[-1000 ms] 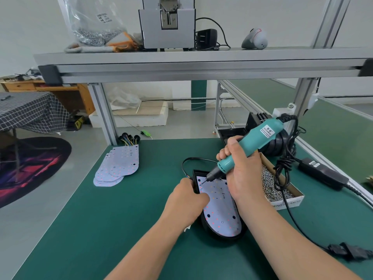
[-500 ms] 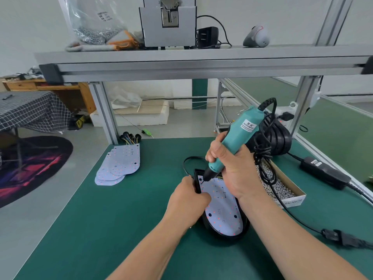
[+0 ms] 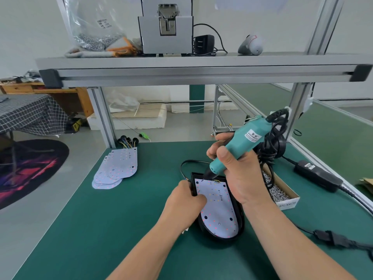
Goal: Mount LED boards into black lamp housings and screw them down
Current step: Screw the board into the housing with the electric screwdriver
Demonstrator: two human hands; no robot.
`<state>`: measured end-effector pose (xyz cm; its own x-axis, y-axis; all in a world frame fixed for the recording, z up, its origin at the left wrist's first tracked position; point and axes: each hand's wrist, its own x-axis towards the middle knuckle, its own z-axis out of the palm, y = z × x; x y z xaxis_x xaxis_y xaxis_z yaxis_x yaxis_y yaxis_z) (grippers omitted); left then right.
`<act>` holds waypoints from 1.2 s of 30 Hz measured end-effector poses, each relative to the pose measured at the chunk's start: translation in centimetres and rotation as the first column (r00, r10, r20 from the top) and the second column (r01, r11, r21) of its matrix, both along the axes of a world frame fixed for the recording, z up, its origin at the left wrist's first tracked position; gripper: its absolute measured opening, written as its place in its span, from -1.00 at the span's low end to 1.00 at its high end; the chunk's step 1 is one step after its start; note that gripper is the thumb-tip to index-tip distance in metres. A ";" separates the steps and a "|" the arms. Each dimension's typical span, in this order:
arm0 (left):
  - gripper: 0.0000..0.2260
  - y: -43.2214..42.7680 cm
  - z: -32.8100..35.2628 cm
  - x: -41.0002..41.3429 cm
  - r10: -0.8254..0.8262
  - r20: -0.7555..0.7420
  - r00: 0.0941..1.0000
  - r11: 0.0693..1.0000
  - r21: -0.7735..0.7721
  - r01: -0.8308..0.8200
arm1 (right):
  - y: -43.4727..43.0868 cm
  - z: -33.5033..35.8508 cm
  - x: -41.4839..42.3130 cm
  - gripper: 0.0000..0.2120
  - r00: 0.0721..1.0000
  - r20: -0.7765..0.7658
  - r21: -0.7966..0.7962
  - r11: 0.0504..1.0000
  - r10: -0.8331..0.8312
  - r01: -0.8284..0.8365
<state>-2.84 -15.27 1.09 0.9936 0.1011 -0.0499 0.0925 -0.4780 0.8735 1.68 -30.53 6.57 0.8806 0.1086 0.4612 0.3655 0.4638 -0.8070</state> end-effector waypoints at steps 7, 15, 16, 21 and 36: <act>-0.65 0.2 -0.1 -0.1 0.087 -0.002 0.996 0.996 -0.026 -0.087 | -3.9 1.7 0.4 -0.81 0.981 -0.071 0.028 0.983 -0.180 0.182; -0.73 0.9 -1.0 0.6 0.182 0.007 0.983 0.983 -0.014 -0.182 | -14.0 -0.7 2.7 -0.79 0.815 -0.439 -0.243 0.923 -0.378 0.297; -0.72 1.0 -1.0 0.8 0.192 0.028 0.981 0.981 -0.030 -0.191 | -15.3 -0.9 2.7 -0.81 0.799 -0.468 -0.264 0.923 -0.377 0.281; -0.67 2.2 -0.7 1.2 0.270 0.130 0.954 0.959 -0.123 -0.254 | -20.3 -1.5 2.1 -0.82 0.792 -0.430 -0.500 0.845 -0.433 0.190; -0.66 -5.7 3.3 -2.0 -0.172 0.157 0.973 0.973 -0.127 0.192 | -21.2 -2.5 1.5 -0.57 0.794 0.019 -0.995 0.066 -0.608 0.074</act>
